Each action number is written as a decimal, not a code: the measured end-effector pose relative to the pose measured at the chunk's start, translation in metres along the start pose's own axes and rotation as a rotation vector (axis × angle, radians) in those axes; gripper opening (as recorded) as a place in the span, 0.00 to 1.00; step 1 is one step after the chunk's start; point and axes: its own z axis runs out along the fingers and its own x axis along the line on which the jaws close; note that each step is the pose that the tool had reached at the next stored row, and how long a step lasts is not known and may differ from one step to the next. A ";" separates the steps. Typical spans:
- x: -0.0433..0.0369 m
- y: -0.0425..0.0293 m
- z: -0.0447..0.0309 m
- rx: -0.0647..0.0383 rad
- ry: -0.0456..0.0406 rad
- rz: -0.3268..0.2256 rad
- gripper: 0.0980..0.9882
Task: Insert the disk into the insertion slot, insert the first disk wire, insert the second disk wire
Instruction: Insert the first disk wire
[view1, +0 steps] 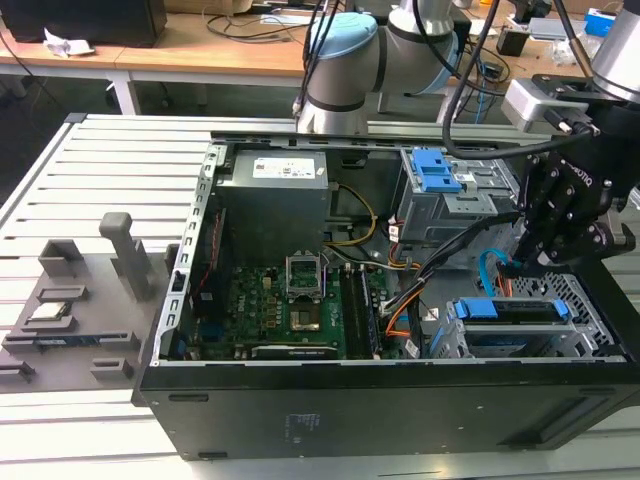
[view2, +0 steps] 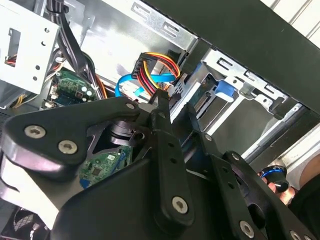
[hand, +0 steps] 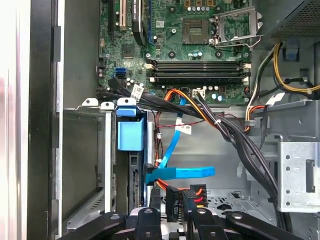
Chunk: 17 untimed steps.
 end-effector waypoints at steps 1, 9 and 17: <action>0.0000 0.0000 0.0001 0.000 0.0024 0.000 0.23; 0.0001 0.0000 0.0000 0.000 0.0275 0.001 0.08; 0.0265 -0.0007 0.0037 0.000 0.0010 0.000 0.08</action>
